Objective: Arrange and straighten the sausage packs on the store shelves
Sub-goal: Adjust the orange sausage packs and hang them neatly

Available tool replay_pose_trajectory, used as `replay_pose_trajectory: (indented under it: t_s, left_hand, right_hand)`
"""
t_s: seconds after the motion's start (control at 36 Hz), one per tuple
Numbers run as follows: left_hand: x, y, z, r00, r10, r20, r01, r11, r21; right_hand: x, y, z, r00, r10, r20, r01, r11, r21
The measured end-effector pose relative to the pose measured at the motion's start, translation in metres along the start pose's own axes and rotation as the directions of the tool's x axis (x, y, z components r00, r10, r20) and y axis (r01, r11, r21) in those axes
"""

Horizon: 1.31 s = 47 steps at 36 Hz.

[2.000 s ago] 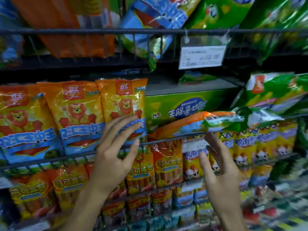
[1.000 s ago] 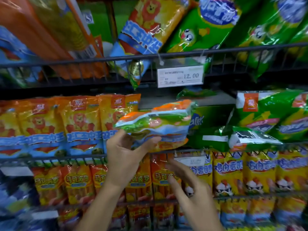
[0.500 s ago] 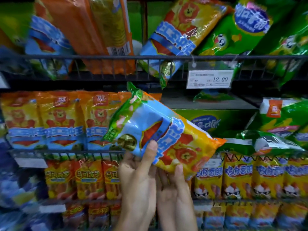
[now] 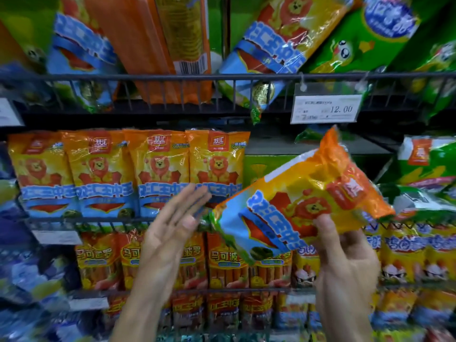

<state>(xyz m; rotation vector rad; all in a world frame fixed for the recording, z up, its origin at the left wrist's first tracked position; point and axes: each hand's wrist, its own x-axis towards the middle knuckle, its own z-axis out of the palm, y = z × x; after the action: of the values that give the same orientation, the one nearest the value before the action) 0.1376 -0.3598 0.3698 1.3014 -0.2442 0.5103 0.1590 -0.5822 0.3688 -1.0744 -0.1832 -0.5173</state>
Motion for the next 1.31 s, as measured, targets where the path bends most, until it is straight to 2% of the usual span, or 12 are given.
replay_pose_trajectory:
  t_s: [0.03,0.11,0.17,0.22,0.31,0.47,0.61,0.72,1.03,1.25,1.31]
  left_hand:
    - [0.001,0.004,-0.002,0.997,-0.02,0.069,0.013,0.995,0.103]
    - [0.007,0.014,0.005,0.953,-0.158,0.257,0.071,0.945,0.32]
    - [0.013,0.017,0.015,0.924,-0.218,0.315,0.07,0.905,0.42]
    - [0.018,0.019,0.025,0.924,-0.208,0.32,0.028,0.873,0.487]
    - [0.023,0.019,0.034,0.935,-0.142,0.324,-0.035,0.874,0.484]
    - [0.033,0.02,0.053,0.959,0.061,0.275,-0.179,0.887,0.425]
    - [0.045,0.015,0.066,0.955,0.154,0.253,-0.245,0.891,0.382]
    - [0.057,0.006,0.069,0.961,0.152,0.23,-0.221,0.922,0.318]
    - [0.072,-0.015,0.078,0.974,0.125,0.187,-0.176,0.943,0.284]
    - [0.07,-0.04,0.071,0.98,0.006,0.197,-0.096,0.888,0.45]
    - [0.065,-0.045,0.071,0.981,0.018,0.192,-0.108,0.874,0.473]
  right_hand:
    - [0.008,-0.007,0.004,1.0,-0.01,-0.018,0.009,0.997,-0.071]
    - [0.008,-0.007,-0.001,0.991,-0.074,0.107,0.091,0.982,-0.164]
    - [0.015,-0.012,0.0,0.974,-0.102,0.2,0.152,0.955,-0.253]
    - [0.019,-0.017,0.003,0.943,-0.115,0.313,0.216,0.926,-0.31]
    - [0.024,-0.022,0.005,0.91,-0.126,0.396,0.257,0.919,-0.298]
    - [0.045,-0.027,0.017,0.919,-0.177,0.351,0.254,0.949,-0.186]
    - [0.053,-0.019,0.019,0.911,-0.165,0.378,0.243,0.955,-0.168]
    - [0.061,-0.017,0.019,0.89,-0.174,0.423,0.256,0.956,-0.145]
    - [0.088,0.012,0.022,0.905,-0.211,0.369,0.273,0.954,-0.123]
    - [0.097,0.04,0.013,0.916,-0.085,0.392,0.183,0.958,-0.219]
    - [0.097,0.044,0.012,0.915,-0.054,0.4,0.166,0.953,-0.252]
